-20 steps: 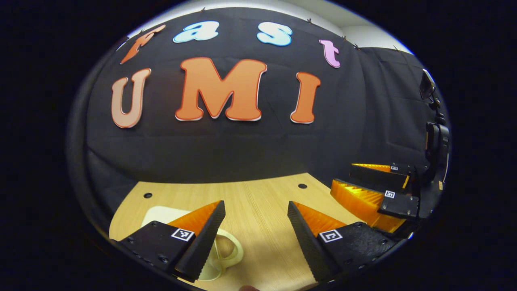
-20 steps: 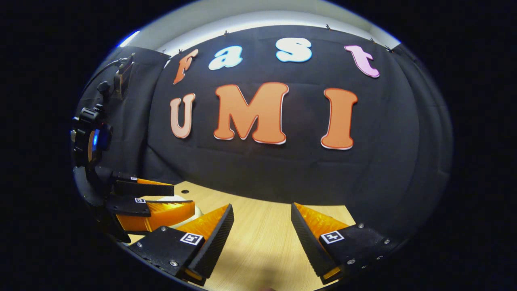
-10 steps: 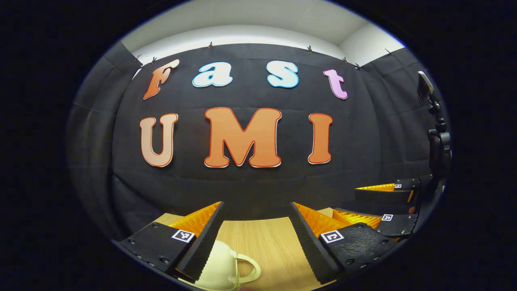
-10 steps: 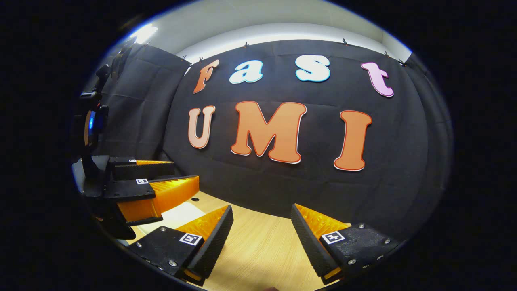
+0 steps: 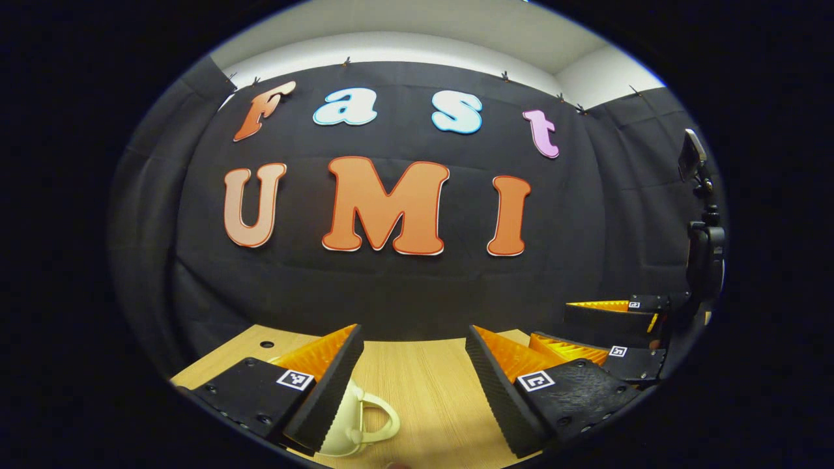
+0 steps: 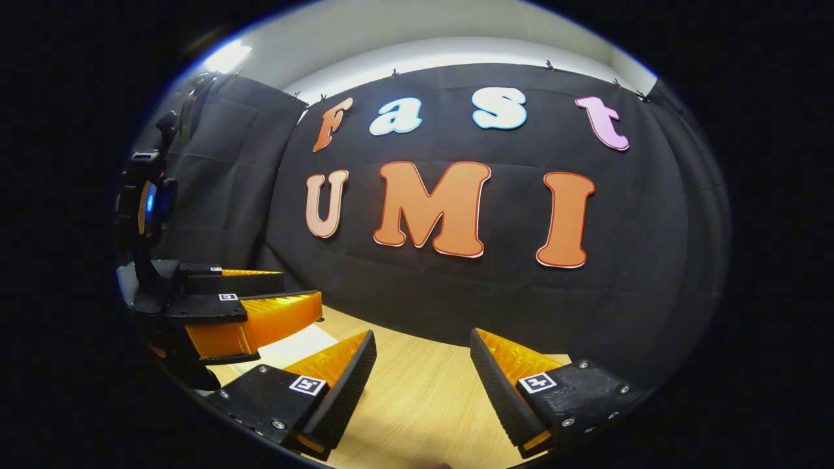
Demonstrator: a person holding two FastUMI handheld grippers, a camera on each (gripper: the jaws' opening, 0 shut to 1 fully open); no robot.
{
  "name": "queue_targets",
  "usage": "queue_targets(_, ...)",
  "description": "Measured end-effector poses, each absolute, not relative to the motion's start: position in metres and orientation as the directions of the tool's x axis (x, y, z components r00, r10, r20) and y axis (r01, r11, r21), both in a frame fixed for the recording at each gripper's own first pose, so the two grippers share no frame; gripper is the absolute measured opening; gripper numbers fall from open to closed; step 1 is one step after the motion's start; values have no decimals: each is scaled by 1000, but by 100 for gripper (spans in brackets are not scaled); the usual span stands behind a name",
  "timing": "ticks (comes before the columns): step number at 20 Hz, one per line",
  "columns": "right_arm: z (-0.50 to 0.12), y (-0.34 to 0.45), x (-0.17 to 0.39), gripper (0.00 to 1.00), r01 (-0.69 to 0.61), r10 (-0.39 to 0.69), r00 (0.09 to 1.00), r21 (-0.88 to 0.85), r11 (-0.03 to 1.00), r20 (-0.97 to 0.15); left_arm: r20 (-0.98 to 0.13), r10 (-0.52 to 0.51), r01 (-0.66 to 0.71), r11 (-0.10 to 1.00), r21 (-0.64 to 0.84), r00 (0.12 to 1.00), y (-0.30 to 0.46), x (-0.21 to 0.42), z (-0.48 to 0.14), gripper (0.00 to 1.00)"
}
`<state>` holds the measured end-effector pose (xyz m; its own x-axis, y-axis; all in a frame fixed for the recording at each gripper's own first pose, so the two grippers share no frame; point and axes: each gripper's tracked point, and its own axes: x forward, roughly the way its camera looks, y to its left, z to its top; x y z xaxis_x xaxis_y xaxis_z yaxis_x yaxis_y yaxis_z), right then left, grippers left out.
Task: First open the suitcase, pack the skin care products into it, and then close the suitcase.
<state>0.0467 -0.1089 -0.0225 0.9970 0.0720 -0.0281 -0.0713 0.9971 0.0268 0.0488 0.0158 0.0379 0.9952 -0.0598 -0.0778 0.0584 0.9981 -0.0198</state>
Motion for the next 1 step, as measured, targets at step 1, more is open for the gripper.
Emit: queue_targets(1, -24, -110, 46, 92, -67, 68, 997, 29, 997, -30, -76, -55, 54, 998, -9, 996, 16, 50, 39, 97)
